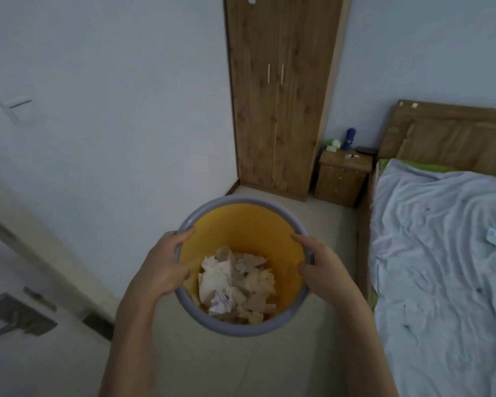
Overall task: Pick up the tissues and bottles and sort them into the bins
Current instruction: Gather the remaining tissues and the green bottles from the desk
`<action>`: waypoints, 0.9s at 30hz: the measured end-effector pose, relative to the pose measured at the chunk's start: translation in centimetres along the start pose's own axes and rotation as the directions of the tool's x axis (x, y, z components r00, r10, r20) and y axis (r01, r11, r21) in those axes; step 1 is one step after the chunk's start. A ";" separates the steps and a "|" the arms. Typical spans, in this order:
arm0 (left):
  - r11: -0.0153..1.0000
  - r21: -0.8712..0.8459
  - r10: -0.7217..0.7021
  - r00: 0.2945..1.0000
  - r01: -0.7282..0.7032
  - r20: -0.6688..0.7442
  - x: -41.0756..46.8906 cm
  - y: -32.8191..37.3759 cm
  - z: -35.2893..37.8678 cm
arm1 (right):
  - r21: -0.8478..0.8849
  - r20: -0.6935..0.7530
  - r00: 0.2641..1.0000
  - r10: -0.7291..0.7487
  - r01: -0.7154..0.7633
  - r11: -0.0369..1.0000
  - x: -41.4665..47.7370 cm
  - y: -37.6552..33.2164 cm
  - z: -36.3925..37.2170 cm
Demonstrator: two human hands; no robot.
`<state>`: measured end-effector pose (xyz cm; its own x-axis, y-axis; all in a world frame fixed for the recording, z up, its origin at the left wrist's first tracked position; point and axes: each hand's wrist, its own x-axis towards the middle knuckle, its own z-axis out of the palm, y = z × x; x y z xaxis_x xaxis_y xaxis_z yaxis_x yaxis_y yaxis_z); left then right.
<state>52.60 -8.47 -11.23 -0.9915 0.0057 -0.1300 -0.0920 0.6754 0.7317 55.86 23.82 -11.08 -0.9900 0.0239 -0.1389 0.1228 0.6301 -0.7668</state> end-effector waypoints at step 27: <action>0.992 -0.040 0.125 0.900 -0.119 0.417 54.3 13.5 13.0 | -0.069 -0.101 0.983 0.152 -0.160 0.985 47.2 10.5 -15.2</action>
<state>-1.24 10.59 -17.10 -0.8656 0.3971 -0.3050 0.0229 0.6399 0.7681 9.37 43.34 -16.21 -0.9616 0.1975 -0.1904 0.2743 0.6699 -0.6900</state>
